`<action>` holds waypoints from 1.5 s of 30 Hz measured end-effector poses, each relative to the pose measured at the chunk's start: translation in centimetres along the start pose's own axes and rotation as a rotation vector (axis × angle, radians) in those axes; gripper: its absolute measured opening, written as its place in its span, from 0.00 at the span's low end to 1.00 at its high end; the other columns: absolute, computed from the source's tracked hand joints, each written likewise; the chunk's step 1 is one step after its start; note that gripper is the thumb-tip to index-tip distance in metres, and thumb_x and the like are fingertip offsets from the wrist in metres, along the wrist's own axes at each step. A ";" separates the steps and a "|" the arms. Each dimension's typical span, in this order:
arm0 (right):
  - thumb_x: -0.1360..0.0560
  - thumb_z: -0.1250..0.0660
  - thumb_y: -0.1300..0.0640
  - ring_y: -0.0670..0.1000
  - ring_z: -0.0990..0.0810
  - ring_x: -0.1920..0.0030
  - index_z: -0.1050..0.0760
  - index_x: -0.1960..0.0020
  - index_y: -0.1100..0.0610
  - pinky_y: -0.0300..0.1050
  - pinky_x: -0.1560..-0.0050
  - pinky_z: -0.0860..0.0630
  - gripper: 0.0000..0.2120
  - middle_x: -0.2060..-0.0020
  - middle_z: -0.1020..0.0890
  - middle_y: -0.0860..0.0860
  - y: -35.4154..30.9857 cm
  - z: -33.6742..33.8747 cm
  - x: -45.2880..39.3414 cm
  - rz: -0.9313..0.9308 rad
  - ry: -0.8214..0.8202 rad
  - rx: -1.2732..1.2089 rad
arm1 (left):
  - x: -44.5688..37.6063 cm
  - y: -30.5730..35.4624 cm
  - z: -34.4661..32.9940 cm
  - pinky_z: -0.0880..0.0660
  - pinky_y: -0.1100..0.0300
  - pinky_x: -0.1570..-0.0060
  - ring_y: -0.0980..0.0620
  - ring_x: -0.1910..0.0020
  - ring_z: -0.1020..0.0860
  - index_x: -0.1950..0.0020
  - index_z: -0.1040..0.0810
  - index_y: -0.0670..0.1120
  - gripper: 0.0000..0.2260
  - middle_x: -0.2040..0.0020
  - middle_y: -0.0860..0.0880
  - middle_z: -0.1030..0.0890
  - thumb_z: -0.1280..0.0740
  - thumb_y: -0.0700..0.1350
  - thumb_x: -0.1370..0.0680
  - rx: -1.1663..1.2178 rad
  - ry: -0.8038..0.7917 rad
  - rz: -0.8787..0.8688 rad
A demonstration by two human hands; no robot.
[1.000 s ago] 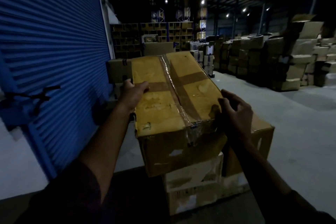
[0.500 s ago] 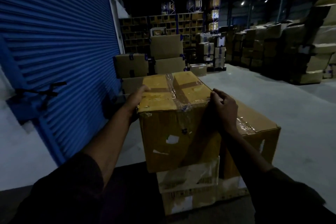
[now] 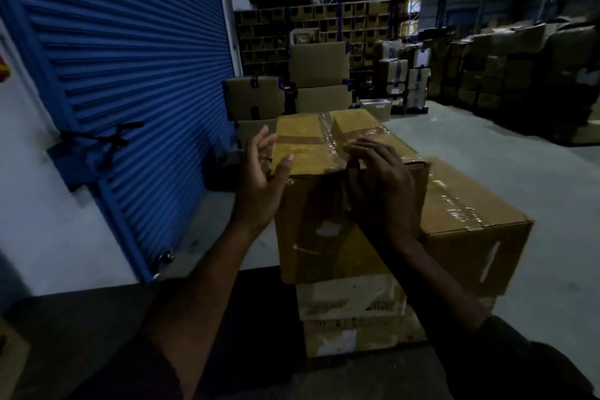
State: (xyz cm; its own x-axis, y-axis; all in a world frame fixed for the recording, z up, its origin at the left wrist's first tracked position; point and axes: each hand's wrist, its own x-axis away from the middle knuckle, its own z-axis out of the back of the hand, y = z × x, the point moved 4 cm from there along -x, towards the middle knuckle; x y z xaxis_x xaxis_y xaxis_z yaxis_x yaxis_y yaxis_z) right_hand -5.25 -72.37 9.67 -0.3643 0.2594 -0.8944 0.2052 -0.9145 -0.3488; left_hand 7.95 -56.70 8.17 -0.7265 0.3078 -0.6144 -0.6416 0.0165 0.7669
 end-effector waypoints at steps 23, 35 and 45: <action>0.25 0.31 0.57 0.45 0.19 0.48 0.21 0.43 0.55 0.37 0.46 0.26 0.11 0.49 0.16 0.49 -28.7 -28.1 25.0 -0.366 -0.772 -0.593 | 28.7 -14.8 33.6 0.30 0.62 0.35 0.55 0.35 0.24 0.35 0.28 0.57 0.19 0.38 0.57 0.23 0.28 0.50 0.24 -0.296 0.605 0.503; 0.24 0.32 0.54 0.50 0.20 0.46 0.24 0.39 0.56 0.42 0.48 0.27 0.15 0.45 0.18 0.50 -48.2 -42.2 35.6 -0.387 -1.181 -0.549 | 37.8 -21.2 59.4 0.33 0.57 0.37 0.46 0.33 0.28 0.29 0.30 0.45 0.23 0.31 0.46 0.27 0.30 0.49 0.22 -0.571 0.746 0.776; 0.25 0.34 0.48 0.54 0.33 0.31 0.30 0.32 0.52 0.46 0.33 0.34 0.23 0.31 0.31 0.52 -51.7 -50.4 40.4 -0.182 -1.386 -0.275 | 39.6 -27.4 70.9 0.32 0.41 0.31 0.40 0.27 0.34 0.22 0.41 0.44 0.38 0.25 0.41 0.34 0.26 0.51 0.25 -0.582 0.609 1.023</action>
State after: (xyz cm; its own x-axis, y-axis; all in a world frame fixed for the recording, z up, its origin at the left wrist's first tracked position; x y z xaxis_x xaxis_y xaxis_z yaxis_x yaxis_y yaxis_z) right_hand 15.20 0.99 -22.57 -0.9510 -0.2911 0.1043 0.1689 -0.7716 -0.6132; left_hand 14.26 22.51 -24.01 -0.8379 -0.5386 0.0881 0.3579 -0.4204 0.8337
